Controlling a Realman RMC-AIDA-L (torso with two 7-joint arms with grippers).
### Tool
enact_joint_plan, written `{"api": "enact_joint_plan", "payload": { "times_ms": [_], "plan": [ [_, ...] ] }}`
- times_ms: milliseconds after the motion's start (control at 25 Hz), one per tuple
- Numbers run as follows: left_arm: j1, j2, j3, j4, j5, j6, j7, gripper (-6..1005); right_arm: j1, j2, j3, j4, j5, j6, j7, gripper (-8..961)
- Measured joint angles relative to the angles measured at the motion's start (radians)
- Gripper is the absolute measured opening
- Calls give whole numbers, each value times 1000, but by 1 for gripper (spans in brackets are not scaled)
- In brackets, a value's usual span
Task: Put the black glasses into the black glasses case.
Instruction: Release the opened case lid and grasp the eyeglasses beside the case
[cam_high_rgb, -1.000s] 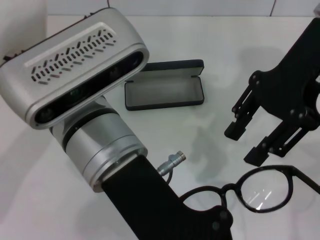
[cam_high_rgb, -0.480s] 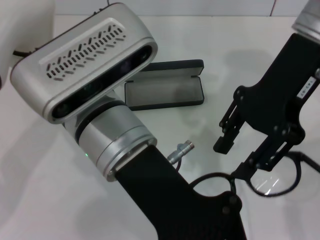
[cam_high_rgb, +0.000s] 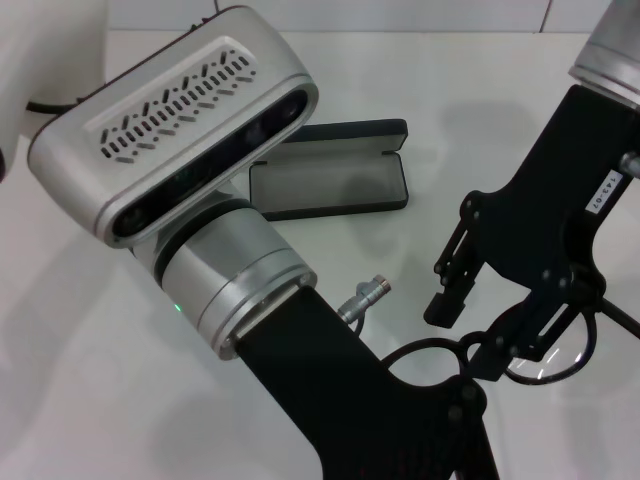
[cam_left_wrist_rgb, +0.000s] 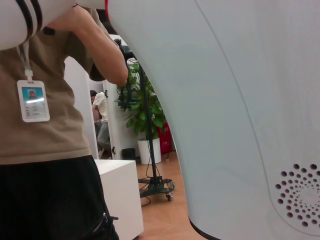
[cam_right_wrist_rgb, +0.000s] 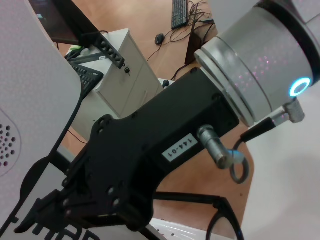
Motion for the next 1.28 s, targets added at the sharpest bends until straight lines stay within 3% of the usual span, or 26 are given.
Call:
{"api": "enact_joint_plan", "payload": {
  "times_ms": [360,560,920,1120,1280],
  "plan": [
    [2,0,0,0,0,0,1,36,1,3,-14,27,-9,-2,0,514],
    [2,0,-3,0,0,0,1,37,-2,1,-14,27,-12,-2,2,417],
    [-2,3,-13,-17,4,0,-3,38,-7,-6,-15,27,-14,-4,8,406],
    [-4,3,-13,-25,8,0,-2,38,-8,-6,-15,27,-15,-4,8,234],
    [0,3,-13,-26,8,0,0,39,-9,-6,-15,27,-14,-4,7,208]
  ]
}}
